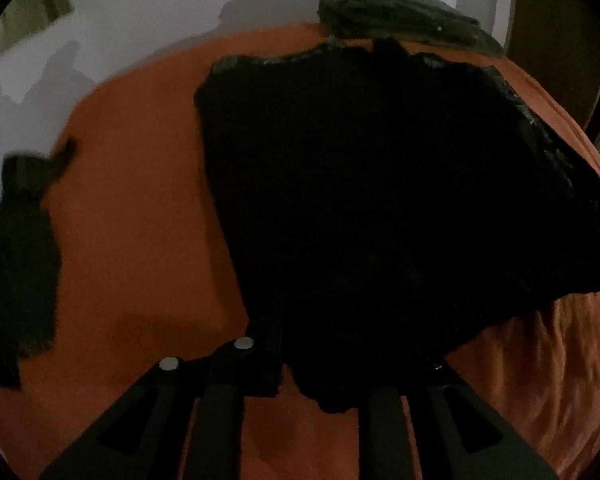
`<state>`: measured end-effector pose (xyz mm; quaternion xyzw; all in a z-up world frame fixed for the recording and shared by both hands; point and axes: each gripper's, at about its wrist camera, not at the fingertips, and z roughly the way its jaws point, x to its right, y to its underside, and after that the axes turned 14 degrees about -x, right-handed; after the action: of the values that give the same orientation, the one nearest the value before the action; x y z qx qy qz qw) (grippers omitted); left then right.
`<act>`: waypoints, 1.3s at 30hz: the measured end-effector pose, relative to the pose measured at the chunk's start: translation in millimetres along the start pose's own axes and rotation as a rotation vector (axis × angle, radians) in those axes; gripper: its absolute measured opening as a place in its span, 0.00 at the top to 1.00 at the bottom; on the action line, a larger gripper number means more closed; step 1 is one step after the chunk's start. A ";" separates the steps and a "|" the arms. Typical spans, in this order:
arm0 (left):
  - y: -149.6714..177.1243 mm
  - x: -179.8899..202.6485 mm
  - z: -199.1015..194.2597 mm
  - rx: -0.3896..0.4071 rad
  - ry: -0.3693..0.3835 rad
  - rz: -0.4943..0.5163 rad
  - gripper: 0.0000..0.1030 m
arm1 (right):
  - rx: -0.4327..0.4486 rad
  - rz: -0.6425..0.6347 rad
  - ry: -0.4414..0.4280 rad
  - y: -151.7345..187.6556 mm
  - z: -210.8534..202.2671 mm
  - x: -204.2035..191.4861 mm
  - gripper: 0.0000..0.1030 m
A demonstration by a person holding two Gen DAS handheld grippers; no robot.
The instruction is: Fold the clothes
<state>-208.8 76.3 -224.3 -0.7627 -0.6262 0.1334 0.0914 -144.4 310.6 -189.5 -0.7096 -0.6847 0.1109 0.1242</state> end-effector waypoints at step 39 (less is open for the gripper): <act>57.4 29.6 7.8 0.026 -0.196 0.044 0.49 | 0.164 0.067 0.337 68.0 -14.8 20.0 0.57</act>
<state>-152.5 93.6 -251.9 -0.7583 -0.6136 0.2173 0.0369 -74.6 328.1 -197.6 -0.7280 -0.6188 0.0501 0.2909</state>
